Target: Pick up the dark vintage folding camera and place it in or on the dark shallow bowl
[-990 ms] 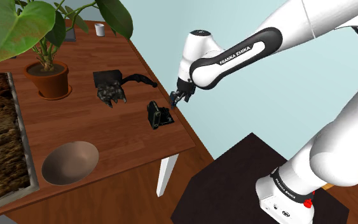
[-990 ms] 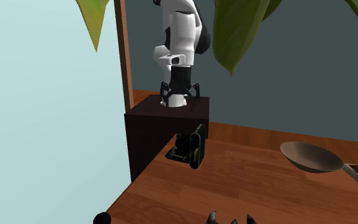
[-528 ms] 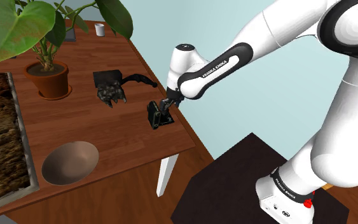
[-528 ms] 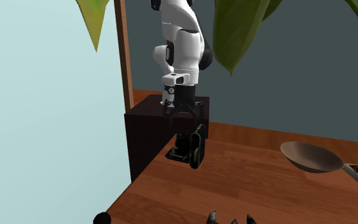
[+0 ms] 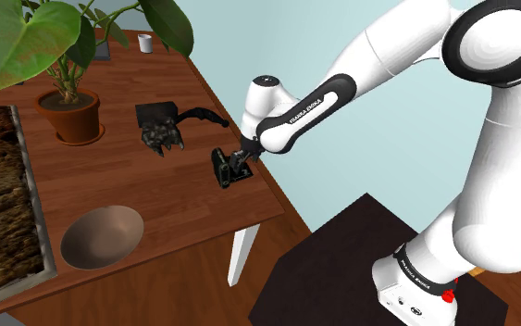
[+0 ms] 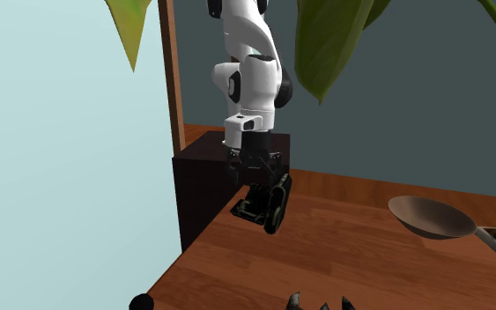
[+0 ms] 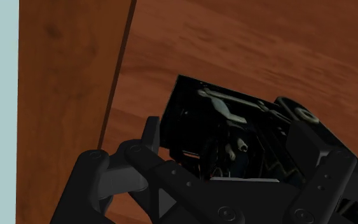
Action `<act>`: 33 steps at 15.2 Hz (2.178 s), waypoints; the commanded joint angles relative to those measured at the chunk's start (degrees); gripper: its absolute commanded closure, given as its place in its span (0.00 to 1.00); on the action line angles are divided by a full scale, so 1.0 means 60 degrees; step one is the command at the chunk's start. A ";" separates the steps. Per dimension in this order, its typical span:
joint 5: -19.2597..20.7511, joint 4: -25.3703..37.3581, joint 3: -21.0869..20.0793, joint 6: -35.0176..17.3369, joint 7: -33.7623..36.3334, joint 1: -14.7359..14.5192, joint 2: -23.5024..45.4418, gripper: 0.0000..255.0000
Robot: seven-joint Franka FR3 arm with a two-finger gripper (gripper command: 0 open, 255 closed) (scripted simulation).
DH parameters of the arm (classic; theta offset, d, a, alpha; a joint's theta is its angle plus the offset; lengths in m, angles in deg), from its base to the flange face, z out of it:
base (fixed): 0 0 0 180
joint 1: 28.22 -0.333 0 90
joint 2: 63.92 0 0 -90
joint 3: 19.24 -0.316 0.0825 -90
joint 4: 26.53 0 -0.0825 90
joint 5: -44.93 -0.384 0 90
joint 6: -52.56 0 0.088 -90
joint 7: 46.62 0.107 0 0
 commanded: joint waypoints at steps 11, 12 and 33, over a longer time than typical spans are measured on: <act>0.0020 -0.0008 0.0025 -0.0036 -0.0002 0.0010 0.0069 1.00; 0.0021 -0.0003 0.0026 -0.0036 0.0002 0.0007 0.0075 1.00; -0.0840 0.0123 -0.0436 0.1877 -0.0690 0.0303 -0.1764 1.00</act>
